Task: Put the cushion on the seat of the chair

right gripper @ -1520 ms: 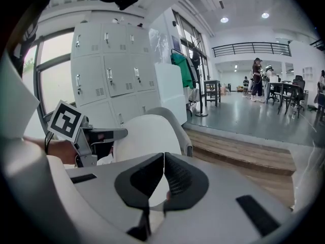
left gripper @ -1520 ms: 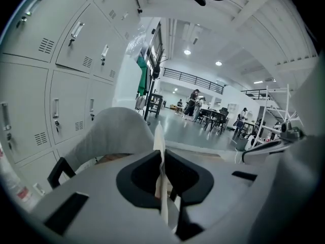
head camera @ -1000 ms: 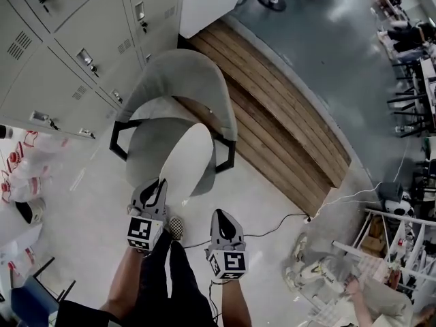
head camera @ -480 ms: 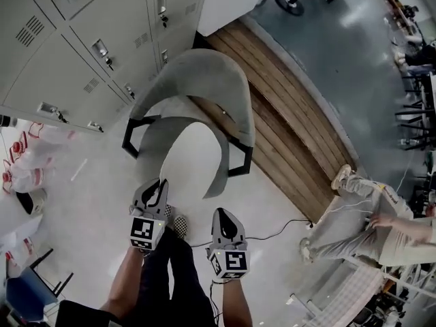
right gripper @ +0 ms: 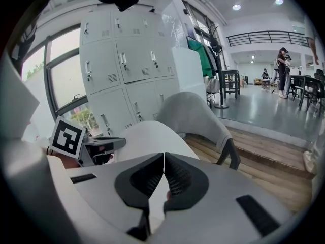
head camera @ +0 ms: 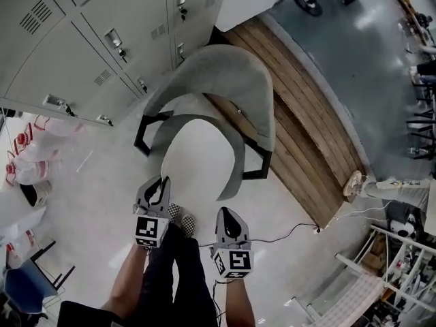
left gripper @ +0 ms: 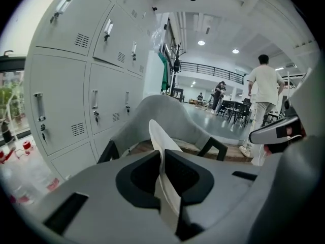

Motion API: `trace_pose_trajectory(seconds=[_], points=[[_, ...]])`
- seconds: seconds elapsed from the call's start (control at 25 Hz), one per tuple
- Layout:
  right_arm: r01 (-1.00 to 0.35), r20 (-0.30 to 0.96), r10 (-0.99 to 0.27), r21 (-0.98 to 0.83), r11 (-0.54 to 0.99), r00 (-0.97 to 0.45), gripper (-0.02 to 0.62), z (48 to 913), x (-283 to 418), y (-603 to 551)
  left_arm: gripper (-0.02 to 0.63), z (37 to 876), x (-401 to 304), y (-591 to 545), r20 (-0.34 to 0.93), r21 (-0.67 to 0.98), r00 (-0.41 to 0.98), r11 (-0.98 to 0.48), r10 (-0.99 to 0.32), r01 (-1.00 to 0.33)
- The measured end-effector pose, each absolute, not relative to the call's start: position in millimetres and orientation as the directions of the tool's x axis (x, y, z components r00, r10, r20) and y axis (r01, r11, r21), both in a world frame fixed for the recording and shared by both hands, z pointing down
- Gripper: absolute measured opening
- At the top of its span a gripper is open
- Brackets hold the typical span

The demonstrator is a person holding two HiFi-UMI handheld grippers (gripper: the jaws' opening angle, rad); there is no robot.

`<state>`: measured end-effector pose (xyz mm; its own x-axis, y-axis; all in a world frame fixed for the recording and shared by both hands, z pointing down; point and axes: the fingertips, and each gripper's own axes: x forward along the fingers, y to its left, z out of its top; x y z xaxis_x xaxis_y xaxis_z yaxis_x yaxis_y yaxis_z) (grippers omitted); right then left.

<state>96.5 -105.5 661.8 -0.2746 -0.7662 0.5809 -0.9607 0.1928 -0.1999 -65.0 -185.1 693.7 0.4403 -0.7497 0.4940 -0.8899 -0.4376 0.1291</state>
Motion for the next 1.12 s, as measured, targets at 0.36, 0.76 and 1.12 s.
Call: trace_pose_trajectory(seconds=[0.36,0.76,1.12], points=[[-0.952,0.597,-0.741,-0.209,0.225,-0.306,0.029,698.1,68.5,-116.1,0.037,739.2,-104.5,-189.9,0.52,0.117,0.375,-0.371,-0.768,-0.921],[-0.943,0.603,-0.725,-0.208,0.26,-0.333,0.029,740.2,43.9,-140.9,0.037,785.5,-131.4,-198.9,0.534,0.109,0.355,-0.354,-0.768,-0.929],[-0.939,0.616,-0.708,-0.227,0.26,-0.345,0.029,787.1,32.9,-154.0,0.037,841.7,-144.5,-206.3,0.56,0.102,0.323,-0.323,-0.763,-0.941]])
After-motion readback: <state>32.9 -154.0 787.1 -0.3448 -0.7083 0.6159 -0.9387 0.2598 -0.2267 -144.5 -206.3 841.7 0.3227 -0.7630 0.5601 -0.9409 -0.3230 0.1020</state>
